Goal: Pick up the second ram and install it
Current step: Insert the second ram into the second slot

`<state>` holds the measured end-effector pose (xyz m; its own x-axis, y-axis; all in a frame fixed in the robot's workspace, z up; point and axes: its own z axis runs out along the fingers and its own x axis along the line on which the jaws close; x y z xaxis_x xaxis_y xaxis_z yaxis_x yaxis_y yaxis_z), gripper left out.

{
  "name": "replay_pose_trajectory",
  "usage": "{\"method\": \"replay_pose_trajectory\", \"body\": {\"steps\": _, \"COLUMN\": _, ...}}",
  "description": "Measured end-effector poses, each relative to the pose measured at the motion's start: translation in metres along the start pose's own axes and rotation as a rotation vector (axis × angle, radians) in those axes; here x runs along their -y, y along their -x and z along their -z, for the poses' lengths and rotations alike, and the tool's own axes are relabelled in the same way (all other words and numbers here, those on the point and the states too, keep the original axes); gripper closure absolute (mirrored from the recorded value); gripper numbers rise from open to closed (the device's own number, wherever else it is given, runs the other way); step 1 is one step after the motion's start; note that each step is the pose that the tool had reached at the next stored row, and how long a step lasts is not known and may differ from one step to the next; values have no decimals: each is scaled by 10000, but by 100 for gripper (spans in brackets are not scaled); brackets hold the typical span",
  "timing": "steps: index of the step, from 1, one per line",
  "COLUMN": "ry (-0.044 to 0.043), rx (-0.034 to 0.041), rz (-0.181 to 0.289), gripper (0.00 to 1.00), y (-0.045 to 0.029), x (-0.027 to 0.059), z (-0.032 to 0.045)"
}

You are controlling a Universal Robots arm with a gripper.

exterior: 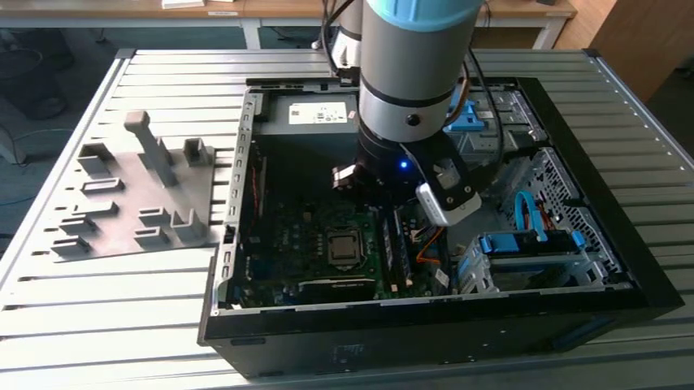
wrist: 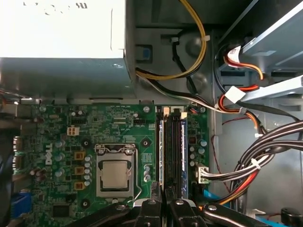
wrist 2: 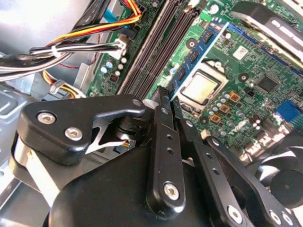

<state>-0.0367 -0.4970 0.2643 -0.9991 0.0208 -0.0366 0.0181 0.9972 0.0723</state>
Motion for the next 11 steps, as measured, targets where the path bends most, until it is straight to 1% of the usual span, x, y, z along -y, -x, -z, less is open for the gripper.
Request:
{"method": "replay_pose_trajectory", "body": {"steps": 5, "ry": -5, "rx": -4, "rz": 11, "gripper": 86, "y": 10, "x": 6, "z": -90}}
{"method": "replay_pose_trajectory", "body": {"steps": 7, "ry": -7, "rx": 0, "rz": -59, "gripper": 86, "y": 9, "x": 9, "z": -128}}
{"method": "replay_pose_trajectory", "body": {"steps": 11, "ry": -31, "rx": 49, "rz": -729, "gripper": 86, "y": 6, "x": 14, "z": -196}}
